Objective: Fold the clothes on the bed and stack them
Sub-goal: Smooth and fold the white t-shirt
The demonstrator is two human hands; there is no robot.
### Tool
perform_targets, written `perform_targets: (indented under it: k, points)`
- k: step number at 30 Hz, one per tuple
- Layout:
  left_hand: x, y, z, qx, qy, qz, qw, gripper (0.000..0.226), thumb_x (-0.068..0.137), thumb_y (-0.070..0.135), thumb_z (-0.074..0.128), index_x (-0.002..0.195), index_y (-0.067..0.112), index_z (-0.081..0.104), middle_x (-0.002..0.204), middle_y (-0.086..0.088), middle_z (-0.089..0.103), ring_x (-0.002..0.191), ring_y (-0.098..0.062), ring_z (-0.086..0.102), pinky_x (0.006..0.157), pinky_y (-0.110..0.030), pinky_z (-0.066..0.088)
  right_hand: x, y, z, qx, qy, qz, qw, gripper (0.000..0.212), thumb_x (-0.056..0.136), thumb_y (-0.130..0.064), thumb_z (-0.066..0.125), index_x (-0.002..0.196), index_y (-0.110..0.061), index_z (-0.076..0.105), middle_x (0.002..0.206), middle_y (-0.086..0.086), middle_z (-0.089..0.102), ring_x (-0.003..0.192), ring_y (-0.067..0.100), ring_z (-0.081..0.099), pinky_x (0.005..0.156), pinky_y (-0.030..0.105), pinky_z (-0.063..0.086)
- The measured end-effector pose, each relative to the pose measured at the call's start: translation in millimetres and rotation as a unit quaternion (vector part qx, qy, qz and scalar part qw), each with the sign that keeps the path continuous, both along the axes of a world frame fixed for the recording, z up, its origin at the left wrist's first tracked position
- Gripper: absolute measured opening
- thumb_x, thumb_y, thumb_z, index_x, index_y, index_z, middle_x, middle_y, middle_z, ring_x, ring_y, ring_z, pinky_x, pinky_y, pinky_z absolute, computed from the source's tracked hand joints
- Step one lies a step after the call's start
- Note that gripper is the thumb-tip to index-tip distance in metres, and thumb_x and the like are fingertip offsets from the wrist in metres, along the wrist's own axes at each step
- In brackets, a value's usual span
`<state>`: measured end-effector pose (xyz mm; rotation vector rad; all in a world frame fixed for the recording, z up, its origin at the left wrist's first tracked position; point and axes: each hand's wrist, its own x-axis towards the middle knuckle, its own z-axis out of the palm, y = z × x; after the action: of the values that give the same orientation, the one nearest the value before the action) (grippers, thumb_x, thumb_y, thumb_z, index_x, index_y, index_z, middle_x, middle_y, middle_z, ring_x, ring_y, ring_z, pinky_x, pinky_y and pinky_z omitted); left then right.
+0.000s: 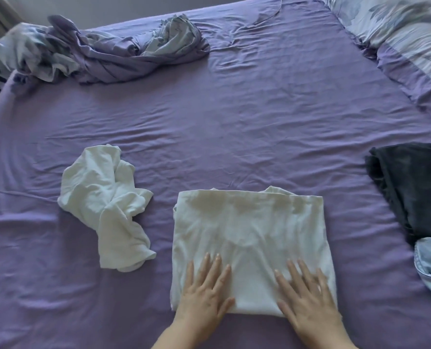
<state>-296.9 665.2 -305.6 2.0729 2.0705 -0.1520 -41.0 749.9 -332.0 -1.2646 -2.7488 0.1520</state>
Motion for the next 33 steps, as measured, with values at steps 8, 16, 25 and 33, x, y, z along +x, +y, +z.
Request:
perform_targets:
  k: [8, 16, 25, 33]
  points:
    - [-41.2, -42.4, -0.3, 0.127, 0.008, -0.122, 0.984, 0.037, 0.084, 0.011, 0.041, 0.114, 0.023, 0.058, 0.12, -0.013, 0.065, 0.116, -0.03, 0.054, 0.105, -0.034, 0.031, 48.3, -11.7, 2.7, 0.106, 0.005, 0.117, 0.987, 0.053, 0.098, -0.004, 0.013, 0.15, -0.017, 0.014, 0.158, 0.004, 0.009, 0.145, 0.02, 0.005, 0.112, 0.032, 0.016]
    - [-44.6, -37.3, 44.2, -0.004, -0.007, -0.036, 0.999, 0.086, 0.002, 0.018, 0.092, 0.086, 0.032, 0.077, 0.1, -0.002, 0.074, 0.086, -0.011, 0.071, 0.05, -0.014, 0.049, 45.4, -6.0, 46.3, 0.008, -0.031, 0.045, 0.998, 0.054, 0.052, 0.004, 0.046, 0.095, -0.014, 0.073, 0.099, 0.007, 0.073, 0.083, 0.018, 0.071, 0.055, 0.024, 0.054]
    - [16.1, -16.5, 44.1, -0.013, -0.093, -0.004, 0.996, 0.045, 0.062, 0.013, 0.044, 0.096, 0.021, 0.073, 0.112, -0.011, 0.068, 0.099, -0.029, 0.067, 0.075, -0.036, 0.057, 26.4, -3.6, 55.8, -0.205, 0.138, -0.32, 0.915, 0.044, 0.09, -0.021, 0.046, 0.131, -0.005, 0.051, 0.142, 0.025, 0.038, 0.129, 0.041, 0.038, 0.1, 0.043, 0.037]
    - [80.0, 37.2, 42.7, -0.078, -0.297, 0.2, 0.93, 0.043, 0.1, 0.03, 0.039, 0.142, 0.02, 0.04, 0.148, -0.002, 0.04, 0.134, -0.022, 0.036, 0.109, -0.03, 0.029, -3.3, 38.6, 73.2, -0.315, 0.209, -0.456, 0.806, 0.032, 0.083, -0.013, 0.059, 0.111, 0.0, 0.058, 0.11, 0.021, 0.062, 0.098, 0.036, 0.056, 0.076, 0.037, 0.041]
